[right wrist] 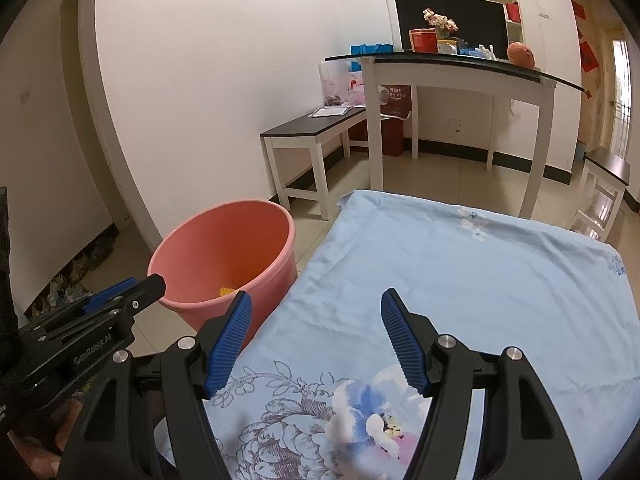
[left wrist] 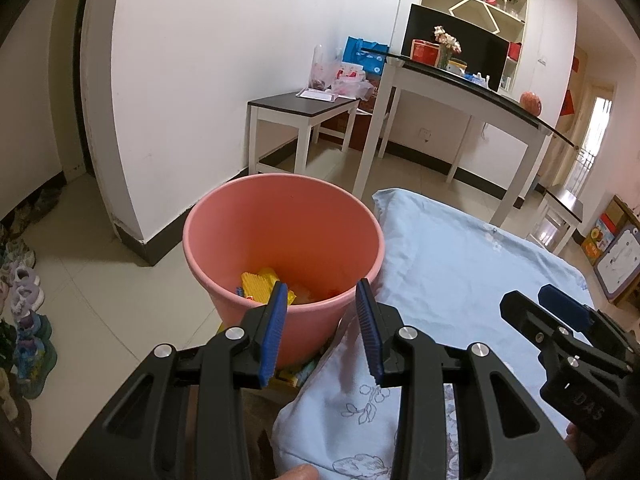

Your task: Collect trash

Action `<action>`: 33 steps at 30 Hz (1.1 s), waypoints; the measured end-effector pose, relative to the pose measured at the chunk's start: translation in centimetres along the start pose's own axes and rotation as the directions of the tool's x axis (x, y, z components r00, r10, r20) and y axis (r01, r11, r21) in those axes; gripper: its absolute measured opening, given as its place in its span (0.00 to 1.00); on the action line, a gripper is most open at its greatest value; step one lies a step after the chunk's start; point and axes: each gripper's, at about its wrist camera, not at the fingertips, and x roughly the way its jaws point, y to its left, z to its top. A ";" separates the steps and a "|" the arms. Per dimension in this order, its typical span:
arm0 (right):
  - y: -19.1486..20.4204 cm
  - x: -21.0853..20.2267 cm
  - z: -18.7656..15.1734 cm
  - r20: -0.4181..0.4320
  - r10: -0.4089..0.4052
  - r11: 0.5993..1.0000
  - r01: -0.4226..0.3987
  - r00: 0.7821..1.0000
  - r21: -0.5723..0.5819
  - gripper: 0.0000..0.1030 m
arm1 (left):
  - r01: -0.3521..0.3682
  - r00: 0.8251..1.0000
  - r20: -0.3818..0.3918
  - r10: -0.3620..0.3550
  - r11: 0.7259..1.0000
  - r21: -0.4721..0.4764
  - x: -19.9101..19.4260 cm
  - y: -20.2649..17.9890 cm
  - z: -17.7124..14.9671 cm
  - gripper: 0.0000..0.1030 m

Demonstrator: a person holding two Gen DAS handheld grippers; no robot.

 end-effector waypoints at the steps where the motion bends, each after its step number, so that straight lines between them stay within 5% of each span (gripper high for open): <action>1: 0.0 0.0 -0.1 0.000 0.001 1.000 -0.001 1.000 0.001 0.64 | -0.002 1.000 0.001 0.002 1.000 0.002 0.0 0.0 0.0 0.35; 33: 0.4 -0.5 -0.7 -0.006 0.011 1.000 -0.011 1.000 -0.015 0.64 | -0.020 1.000 0.000 0.020 1.000 0.002 0.0 0.8 -0.9 0.35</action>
